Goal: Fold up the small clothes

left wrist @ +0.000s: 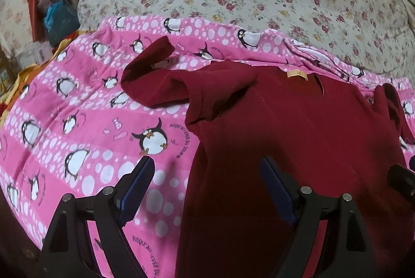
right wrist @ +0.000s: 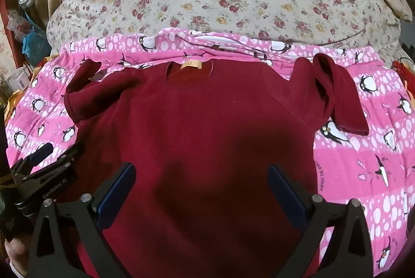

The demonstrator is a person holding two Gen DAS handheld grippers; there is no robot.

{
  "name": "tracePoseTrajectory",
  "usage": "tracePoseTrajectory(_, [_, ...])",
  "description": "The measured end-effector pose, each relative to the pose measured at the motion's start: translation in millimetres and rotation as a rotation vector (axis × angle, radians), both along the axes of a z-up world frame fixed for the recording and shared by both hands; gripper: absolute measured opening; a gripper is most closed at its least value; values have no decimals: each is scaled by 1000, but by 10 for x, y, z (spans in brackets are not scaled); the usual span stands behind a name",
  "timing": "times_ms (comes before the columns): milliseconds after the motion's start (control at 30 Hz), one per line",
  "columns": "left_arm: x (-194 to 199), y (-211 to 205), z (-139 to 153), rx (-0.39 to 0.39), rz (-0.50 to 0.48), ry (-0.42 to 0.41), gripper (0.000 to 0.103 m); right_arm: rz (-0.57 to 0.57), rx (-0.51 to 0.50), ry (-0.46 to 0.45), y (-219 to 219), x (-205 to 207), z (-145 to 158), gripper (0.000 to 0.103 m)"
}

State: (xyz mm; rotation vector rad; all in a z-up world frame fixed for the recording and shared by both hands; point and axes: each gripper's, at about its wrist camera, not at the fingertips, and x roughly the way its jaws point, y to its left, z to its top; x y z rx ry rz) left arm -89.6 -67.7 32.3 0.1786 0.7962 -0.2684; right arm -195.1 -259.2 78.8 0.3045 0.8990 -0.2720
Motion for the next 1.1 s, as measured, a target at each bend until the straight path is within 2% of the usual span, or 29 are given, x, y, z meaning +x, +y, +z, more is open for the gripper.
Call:
tracePoseTrajectory(500, [47,3,-28,2,9,5,66,-4,-11,7,30,54,-30,103])
tracePoseTrajectory(1100, [6,-48,-17,56,10,-49,64,11,-26,28,46,93,-63,103])
